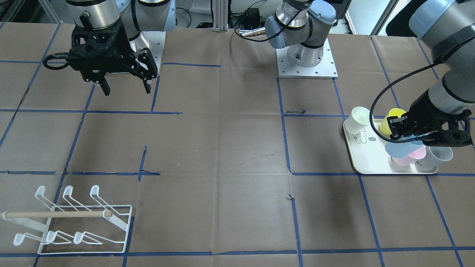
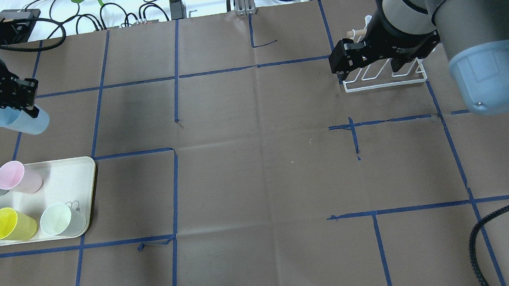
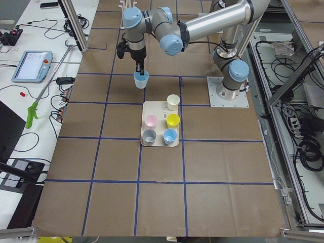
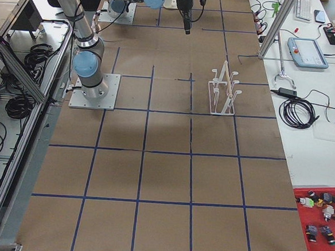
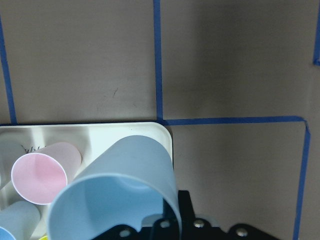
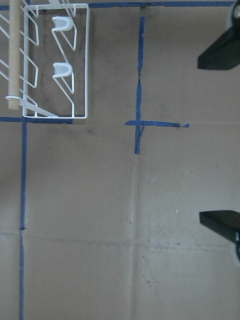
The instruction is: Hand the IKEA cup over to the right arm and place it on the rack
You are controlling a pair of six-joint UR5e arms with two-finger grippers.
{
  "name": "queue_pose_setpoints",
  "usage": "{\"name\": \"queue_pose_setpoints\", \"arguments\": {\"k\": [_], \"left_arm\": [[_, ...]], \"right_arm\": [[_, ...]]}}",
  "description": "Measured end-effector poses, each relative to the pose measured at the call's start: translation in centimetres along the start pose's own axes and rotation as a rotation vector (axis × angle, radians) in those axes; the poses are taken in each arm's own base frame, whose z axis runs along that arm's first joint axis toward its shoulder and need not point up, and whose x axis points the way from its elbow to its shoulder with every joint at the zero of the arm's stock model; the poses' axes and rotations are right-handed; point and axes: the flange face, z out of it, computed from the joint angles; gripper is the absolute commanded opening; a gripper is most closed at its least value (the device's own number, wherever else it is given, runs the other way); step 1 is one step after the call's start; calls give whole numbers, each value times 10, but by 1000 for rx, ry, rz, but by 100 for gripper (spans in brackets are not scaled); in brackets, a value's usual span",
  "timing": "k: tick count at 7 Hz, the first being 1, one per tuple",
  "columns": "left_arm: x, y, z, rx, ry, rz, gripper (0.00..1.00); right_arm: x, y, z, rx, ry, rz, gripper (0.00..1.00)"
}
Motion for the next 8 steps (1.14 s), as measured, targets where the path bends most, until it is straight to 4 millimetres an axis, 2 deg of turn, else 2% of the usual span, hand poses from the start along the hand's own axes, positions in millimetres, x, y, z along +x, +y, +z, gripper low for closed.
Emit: {"name": "queue_pose_setpoints", "arguments": {"k": [1, 3, 4, 6, 8], "left_arm": [[4, -3, -3, -3, 7, 8, 0], [23, -18, 1, 60, 63, 46, 0], [46, -29, 4, 134, 93, 102, 0], [93, -44, 23, 342, 174, 228, 0], [136, -41, 51, 612, 287, 340, 0]], "right_arm": [[-4, -3, 0, 62, -37, 13, 100], [-27, -4, 5, 185, -286, 17, 99], [-36, -2, 8, 230, -400, 73, 99], [-41, 2, 15, 258, -511, 330, 99], [-41, 3, 24, 278, -594, 588, 99]]}}
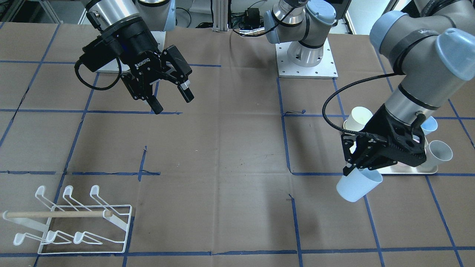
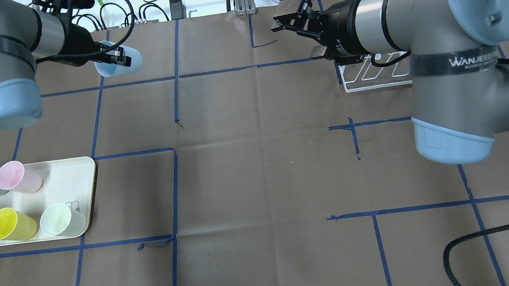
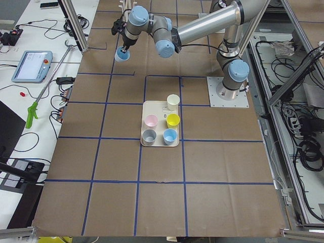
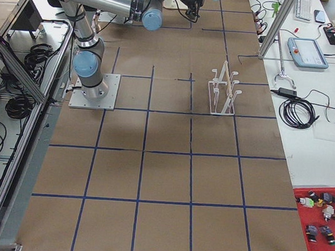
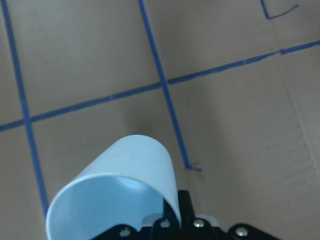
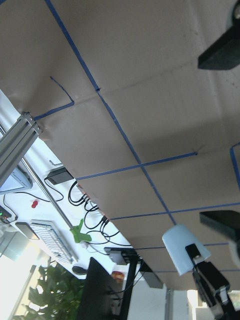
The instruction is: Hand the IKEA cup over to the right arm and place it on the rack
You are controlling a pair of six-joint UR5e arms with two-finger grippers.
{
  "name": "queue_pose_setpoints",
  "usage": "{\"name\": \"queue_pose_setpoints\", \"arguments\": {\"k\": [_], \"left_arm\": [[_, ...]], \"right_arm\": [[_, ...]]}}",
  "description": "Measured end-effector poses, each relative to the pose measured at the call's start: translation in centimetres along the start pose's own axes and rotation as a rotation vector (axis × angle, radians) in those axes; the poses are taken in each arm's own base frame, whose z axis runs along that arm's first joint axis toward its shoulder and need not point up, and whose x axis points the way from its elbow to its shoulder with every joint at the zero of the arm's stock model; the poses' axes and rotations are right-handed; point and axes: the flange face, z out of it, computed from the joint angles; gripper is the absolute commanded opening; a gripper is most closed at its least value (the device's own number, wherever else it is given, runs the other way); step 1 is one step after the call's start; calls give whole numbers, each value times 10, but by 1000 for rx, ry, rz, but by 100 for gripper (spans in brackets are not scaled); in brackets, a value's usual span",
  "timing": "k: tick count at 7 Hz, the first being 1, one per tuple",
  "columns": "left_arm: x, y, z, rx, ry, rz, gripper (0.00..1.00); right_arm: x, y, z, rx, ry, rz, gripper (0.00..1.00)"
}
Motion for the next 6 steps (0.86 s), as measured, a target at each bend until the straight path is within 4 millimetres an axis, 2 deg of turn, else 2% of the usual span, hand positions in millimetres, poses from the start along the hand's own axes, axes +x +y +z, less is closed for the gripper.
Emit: {"name": "queue_pose_setpoints", "arguments": {"k": [2, 3, 4, 6], "left_arm": [[50, 18, 18, 266, 123, 155, 3], [73, 25, 21, 382, 202, 225, 3], [89, 34, 22, 464, 269, 270, 2], [111, 53, 36, 493, 336, 290, 2]], "right_arm": [[4, -2, 9, 68, -89, 230, 99], [6, -5, 15, 92, -137, 328, 99], [7, -8, 20, 109, -181, 409, 99], [14, -13, 35, 152, -285, 524, 99]]}}
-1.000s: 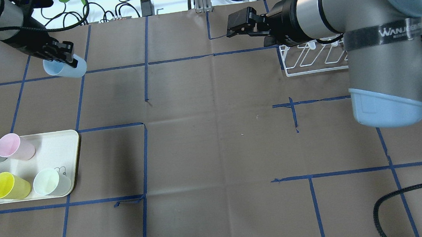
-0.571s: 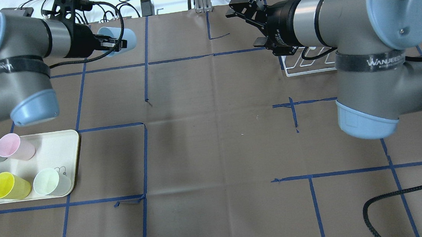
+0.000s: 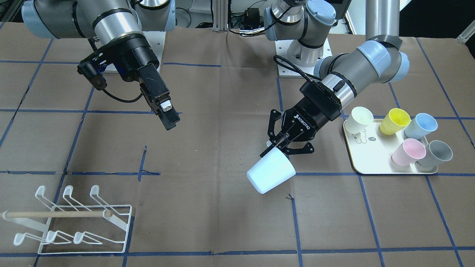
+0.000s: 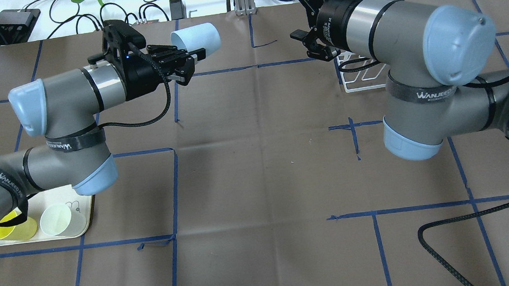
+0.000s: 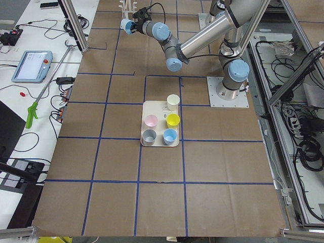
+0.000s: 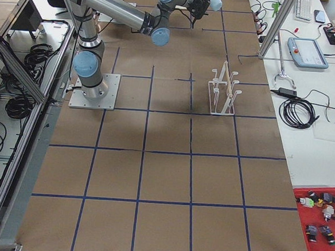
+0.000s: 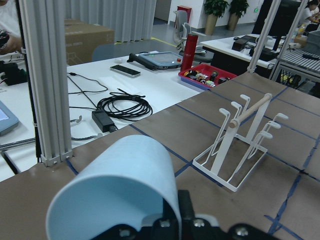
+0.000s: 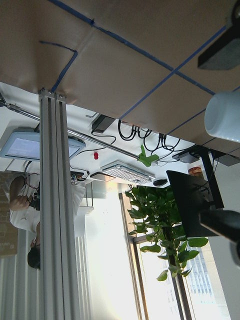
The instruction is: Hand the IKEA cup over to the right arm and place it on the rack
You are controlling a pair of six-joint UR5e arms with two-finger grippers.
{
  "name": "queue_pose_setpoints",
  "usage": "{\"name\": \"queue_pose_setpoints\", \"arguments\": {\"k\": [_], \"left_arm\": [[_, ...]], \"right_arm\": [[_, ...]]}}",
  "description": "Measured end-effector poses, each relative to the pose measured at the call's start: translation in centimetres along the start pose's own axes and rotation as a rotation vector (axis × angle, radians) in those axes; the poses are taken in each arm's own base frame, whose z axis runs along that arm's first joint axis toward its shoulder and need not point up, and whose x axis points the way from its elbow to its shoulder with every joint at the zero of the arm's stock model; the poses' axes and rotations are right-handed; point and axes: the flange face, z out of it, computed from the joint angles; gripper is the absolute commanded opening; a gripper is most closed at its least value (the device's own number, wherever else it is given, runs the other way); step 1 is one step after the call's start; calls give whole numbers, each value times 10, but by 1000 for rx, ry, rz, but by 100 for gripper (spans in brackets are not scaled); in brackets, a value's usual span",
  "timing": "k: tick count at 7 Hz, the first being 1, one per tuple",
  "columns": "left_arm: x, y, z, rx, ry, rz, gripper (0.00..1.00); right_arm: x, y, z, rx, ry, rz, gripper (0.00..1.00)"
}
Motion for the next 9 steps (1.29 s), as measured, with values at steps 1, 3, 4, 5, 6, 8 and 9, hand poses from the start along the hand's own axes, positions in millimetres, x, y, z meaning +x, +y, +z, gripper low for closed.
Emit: {"name": "queue_pose_setpoints", "arguments": {"k": [1, 3, 4, 5, 6, 8, 9], "left_arm": [[13, 5, 15, -17, 21, -1, 1], [32, 4, 56, -44, 3, -6, 1], [34, 8, 72, -18, -5, -10, 2], [35, 12, 78, 35, -15, -25, 2], [35, 16, 79, 80, -21, -38, 3], [37, 19, 78, 106, -22, -53, 3], [37, 19, 77, 107, -22, -55, 3]], "right_arm": [[7, -3, 7, 8, -45, 28, 100], [26, -9, 25, 6, -72, 89, 100], [38, -13, 35, 3, -55, 113, 100], [51, -15, 41, 3, -28, 131, 100], [66, -14, 44, 2, 2, 147, 100], [84, -15, 49, 0, 34, 164, 99], [87, -17, 55, -5, 39, 167, 100]]}}
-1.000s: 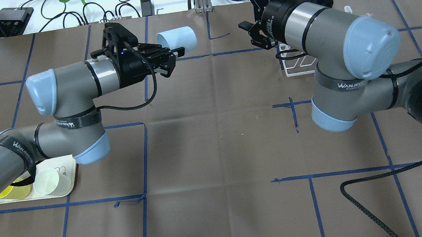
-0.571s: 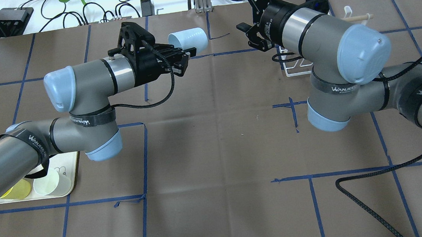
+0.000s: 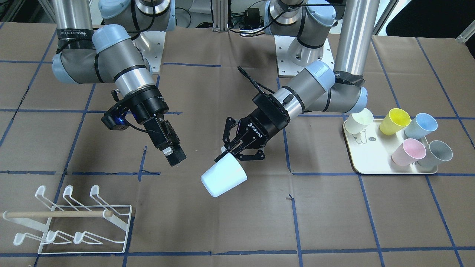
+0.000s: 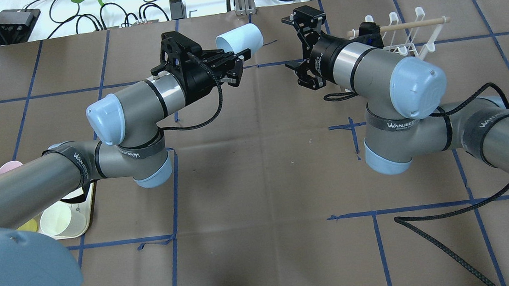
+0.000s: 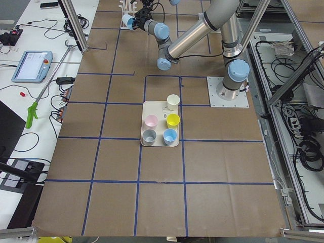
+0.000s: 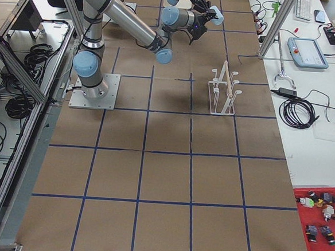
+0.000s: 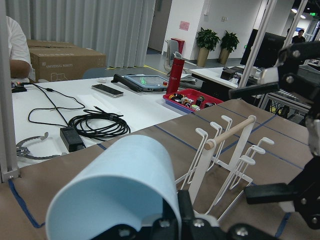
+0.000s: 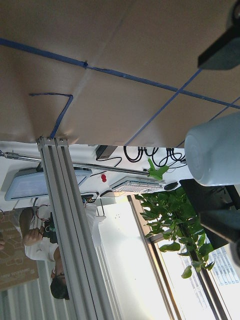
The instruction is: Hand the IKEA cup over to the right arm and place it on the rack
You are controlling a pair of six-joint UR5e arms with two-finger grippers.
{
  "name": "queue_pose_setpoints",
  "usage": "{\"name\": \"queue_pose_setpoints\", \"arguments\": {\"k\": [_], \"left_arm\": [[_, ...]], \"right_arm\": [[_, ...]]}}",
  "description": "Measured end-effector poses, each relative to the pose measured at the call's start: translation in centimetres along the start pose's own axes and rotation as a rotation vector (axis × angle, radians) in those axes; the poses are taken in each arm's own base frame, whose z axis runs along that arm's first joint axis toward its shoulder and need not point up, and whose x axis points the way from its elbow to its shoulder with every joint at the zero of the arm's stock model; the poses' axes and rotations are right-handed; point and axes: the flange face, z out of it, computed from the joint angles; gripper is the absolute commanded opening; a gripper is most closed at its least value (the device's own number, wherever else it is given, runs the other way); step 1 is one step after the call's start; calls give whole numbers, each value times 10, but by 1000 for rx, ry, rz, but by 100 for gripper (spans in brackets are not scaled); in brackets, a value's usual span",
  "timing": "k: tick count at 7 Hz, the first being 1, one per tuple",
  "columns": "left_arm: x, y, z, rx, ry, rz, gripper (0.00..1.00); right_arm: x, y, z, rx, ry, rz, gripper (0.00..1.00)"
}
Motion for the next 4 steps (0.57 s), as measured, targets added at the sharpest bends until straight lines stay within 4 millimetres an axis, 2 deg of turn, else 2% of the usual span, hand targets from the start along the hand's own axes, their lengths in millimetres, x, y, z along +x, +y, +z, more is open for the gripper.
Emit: {"name": "queue_pose_setpoints", "arguments": {"k": [2, 4], "left_arm": [[1, 1, -1, 0, 1, -1, 4], [2, 1, -1, 0, 1, -1, 4]], "right_arm": [[-3, -3, 14, -20, -8, -7, 100], [-2, 3, 23, -89, -4, -18, 100]]}}
